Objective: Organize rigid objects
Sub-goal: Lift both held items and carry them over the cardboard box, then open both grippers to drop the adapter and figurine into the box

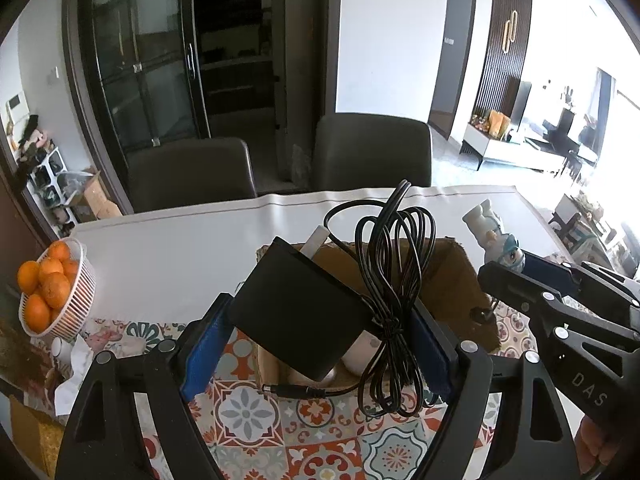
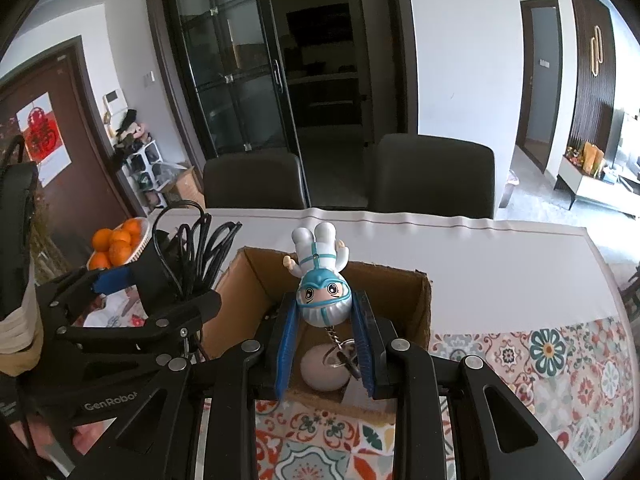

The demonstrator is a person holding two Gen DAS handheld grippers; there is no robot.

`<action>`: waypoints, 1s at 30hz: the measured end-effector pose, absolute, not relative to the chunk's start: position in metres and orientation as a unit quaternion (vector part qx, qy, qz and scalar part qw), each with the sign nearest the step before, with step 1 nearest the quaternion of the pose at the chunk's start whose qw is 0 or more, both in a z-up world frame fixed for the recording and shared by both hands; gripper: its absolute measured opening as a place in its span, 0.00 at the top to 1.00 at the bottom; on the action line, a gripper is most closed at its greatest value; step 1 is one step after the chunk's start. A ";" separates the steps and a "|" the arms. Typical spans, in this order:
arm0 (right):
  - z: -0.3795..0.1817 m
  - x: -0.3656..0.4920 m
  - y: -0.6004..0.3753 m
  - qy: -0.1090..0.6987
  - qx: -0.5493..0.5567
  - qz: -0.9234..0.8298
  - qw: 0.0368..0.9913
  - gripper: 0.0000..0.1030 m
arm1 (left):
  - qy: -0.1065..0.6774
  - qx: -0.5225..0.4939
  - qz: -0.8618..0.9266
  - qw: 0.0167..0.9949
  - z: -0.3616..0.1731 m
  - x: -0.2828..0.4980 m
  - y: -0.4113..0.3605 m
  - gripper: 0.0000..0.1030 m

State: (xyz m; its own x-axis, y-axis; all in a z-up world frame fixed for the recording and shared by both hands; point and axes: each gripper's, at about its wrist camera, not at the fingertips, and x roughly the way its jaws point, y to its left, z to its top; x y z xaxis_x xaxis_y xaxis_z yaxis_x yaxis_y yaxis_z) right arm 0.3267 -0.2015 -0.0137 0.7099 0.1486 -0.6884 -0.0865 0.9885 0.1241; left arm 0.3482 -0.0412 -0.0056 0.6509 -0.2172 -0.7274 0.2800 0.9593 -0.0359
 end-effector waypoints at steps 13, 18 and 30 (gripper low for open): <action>-0.050 0.372 -0.211 0.438 0.070 0.069 0.894 0.73 | 0.462 0.040 -0.138 0.875 -0.043 0.393 -0.051 0.19; -0.073 0.384 -0.216 0.469 0.079 0.070 0.877 0.73 | 0.485 0.045 -0.132 0.863 -0.062 0.407 -0.057 0.19; -0.115 0.393 -0.224 0.518 0.080 0.063 0.849 0.73 | 0.506 0.083 -0.125 0.849 -0.095 0.412 -0.068 0.18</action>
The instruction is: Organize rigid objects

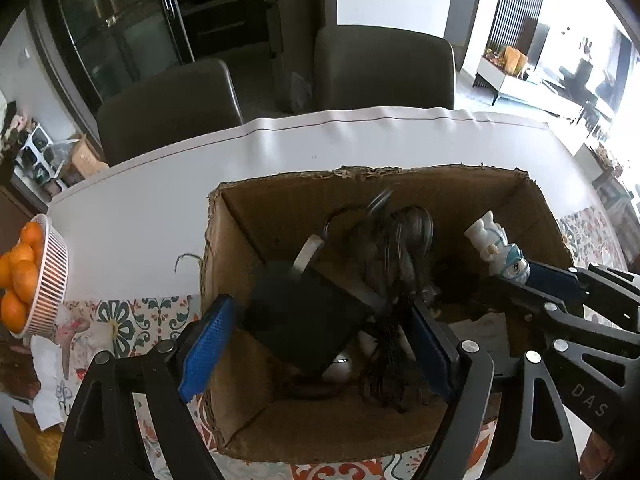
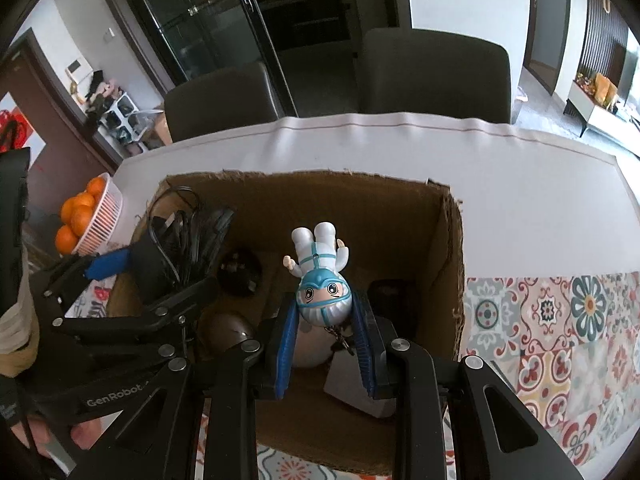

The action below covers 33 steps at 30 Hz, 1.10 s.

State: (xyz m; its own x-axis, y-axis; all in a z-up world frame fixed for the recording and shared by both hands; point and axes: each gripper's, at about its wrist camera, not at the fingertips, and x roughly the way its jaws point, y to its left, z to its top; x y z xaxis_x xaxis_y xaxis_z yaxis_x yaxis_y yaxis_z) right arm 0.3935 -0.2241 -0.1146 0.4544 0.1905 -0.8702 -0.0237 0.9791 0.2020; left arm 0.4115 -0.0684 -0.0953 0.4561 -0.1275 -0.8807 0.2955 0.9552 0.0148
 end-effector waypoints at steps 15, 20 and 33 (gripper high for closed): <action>-0.099 0.376 -0.223 0.502 0.077 0.034 0.861 0.60 | 0.470 0.074 -0.097 0.874 -0.067 0.382 -0.052 0.07; -0.078 0.352 -0.222 0.475 0.066 0.009 0.878 0.50 | 0.444 0.081 -0.085 0.888 -0.048 0.360 -0.047 0.05; -0.023 0.276 -0.222 0.401 0.033 -0.031 0.915 0.25 | 0.366 0.089 -0.055 0.925 0.003 0.281 -0.037 0.00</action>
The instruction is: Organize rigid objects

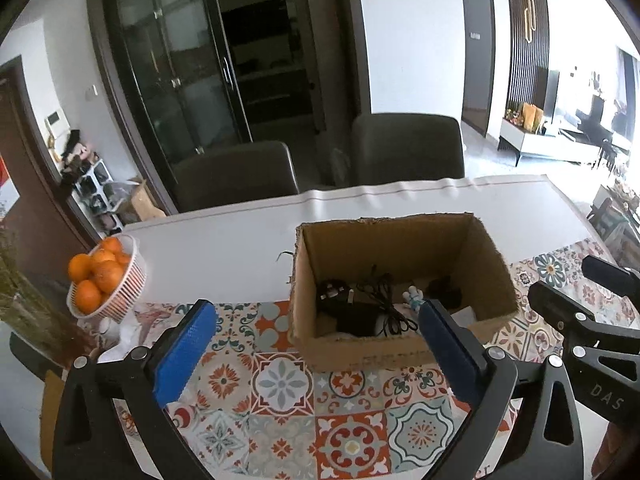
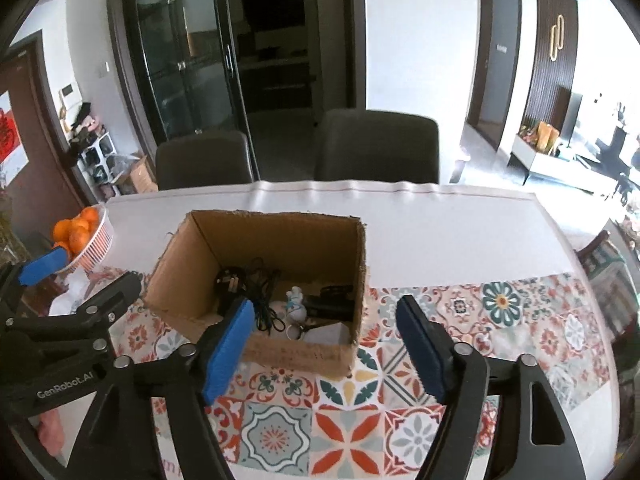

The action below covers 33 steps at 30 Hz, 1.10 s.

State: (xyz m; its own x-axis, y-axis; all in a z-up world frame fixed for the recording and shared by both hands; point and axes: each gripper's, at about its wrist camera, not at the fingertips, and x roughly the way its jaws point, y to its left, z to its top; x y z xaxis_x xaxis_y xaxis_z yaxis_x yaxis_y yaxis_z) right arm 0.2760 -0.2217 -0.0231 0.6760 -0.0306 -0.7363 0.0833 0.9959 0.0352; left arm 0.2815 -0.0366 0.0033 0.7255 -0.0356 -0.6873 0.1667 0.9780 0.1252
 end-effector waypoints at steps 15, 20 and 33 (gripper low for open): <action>0.013 0.194 -0.222 0.351 0.036 -0.047 0.934 0.18 | 0.302 0.083 -0.043 0.949 0.037 0.194 -0.030 0.00; 0.025 0.170 -0.221 0.335 0.034 -0.049 0.940 0.17 | 0.284 0.080 -0.049 0.954 0.045 0.172 -0.029 0.00; 0.046 0.125 -0.216 0.299 0.029 -0.054 0.952 0.15 | 0.256 0.063 -0.062 0.963 0.061 0.131 -0.025 0.00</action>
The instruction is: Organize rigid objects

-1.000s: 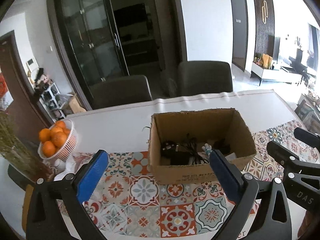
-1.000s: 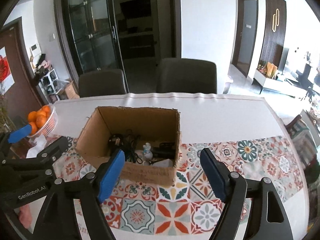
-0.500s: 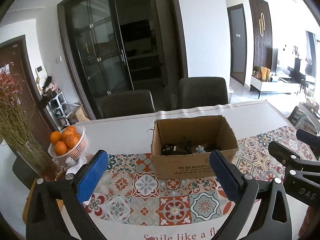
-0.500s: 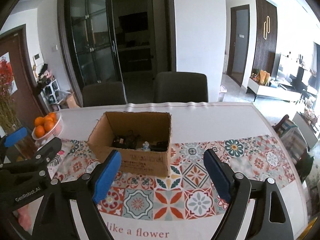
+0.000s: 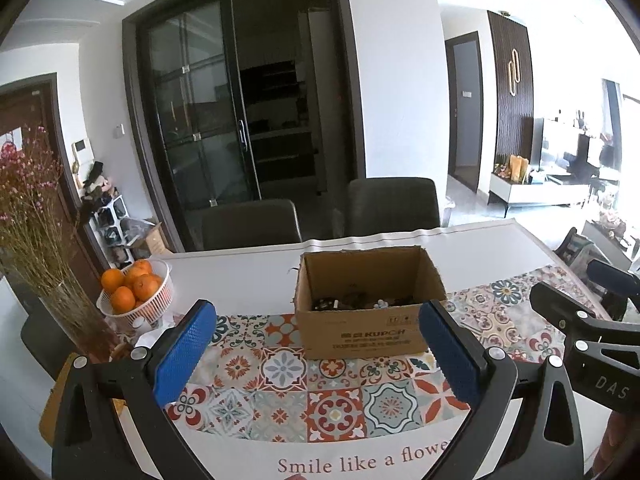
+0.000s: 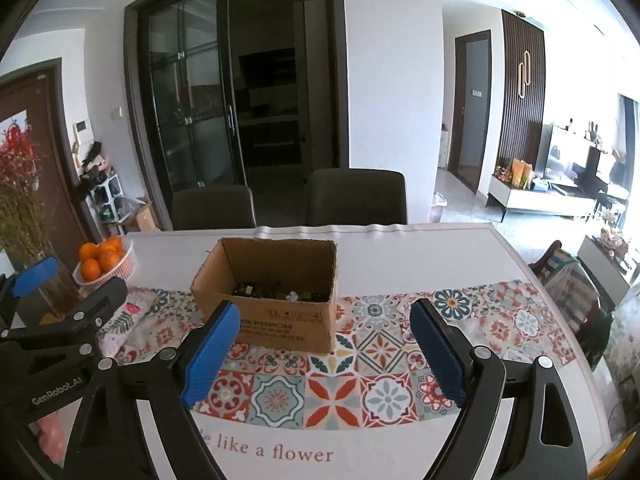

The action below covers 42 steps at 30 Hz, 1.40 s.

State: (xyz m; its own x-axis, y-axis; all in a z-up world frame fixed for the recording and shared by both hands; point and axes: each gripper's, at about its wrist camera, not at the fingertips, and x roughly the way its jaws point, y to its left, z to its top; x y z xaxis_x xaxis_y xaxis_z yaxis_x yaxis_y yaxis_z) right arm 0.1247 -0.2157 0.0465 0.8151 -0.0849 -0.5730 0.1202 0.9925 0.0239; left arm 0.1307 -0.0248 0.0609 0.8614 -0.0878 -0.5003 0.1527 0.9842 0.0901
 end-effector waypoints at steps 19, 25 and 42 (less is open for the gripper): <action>0.072 0.097 -0.204 0.251 0.007 -0.063 0.966 0.14 | 0.223 0.054 -0.065 0.971 0.080 0.102 -0.016 0.00; 0.072 0.095 -0.204 0.247 0.007 -0.064 0.967 0.13 | 0.222 0.053 -0.064 0.972 0.080 0.099 -0.016 0.00; 0.073 0.093 -0.204 0.248 0.012 -0.060 0.967 0.13 | 0.220 0.052 -0.064 0.972 0.084 0.098 -0.019 0.00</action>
